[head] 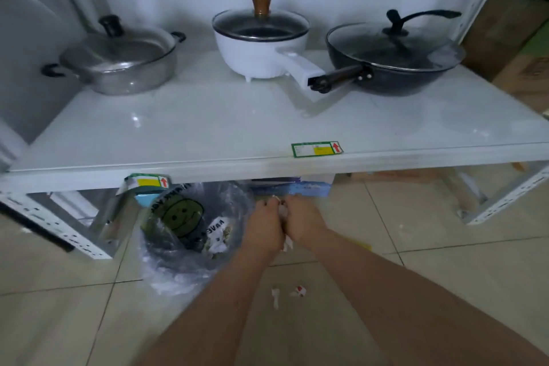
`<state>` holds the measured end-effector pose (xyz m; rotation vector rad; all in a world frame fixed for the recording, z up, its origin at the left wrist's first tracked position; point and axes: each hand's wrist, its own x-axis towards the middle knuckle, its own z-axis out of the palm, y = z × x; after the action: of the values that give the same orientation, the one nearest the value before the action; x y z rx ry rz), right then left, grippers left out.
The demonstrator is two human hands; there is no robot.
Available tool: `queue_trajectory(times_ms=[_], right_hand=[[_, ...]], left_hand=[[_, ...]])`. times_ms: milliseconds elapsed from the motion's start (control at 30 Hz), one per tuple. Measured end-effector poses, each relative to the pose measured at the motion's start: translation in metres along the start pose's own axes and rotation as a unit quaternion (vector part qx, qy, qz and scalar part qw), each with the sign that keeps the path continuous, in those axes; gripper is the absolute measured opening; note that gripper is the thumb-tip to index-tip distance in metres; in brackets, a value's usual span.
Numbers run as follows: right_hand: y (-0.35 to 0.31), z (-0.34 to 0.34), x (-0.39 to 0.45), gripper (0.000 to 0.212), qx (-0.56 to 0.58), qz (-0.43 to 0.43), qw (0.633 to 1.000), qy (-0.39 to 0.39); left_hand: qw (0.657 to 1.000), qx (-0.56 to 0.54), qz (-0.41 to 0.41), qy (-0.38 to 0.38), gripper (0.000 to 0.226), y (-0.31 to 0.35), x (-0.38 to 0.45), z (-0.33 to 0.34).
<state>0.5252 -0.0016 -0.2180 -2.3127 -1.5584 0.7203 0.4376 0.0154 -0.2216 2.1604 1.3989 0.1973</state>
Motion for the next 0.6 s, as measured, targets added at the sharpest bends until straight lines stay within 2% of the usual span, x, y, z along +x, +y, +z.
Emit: queue_trajectory(times_ms=[133, 267, 333, 433, 533, 600], right_hand=[[-0.049, 0.002, 0.002, 0.023, 0.007, -0.055, 0.998, 0.012], [-0.088, 0.029, 0.011, 0.028, 0.011, -0.103, 0.995, 0.0], [-0.099, 0.046, 0.017, 0.032, 0.017, -0.101, 0.995, -0.012], [-0.105, 0.06, 0.022, 0.05, 0.017, -0.088, 0.994, -0.058], [-0.097, 0.064, 0.021, 0.078, 0.018, -0.078, 0.992, -0.094], [-0.092, 0.062, 0.018, 0.081, 0.008, -0.07, 0.992, -0.101]], left_hand=[[0.999, -0.004, -0.003, 0.039, 0.029, -0.032, -0.008, -0.039], [0.998, -0.007, -0.029, 0.061, 0.037, -0.077, -0.013, -0.058], [0.997, -0.014, -0.048, 0.063, 0.047, -0.096, -0.014, -0.062], [0.996, -0.005, -0.075, 0.05, 0.066, -0.114, -0.015, -0.063], [0.994, 0.009, -0.105, 0.023, 0.073, -0.123, -0.019, -0.057], [0.992, 0.006, -0.12, 0.026, 0.073, -0.125, -0.022, -0.053]])
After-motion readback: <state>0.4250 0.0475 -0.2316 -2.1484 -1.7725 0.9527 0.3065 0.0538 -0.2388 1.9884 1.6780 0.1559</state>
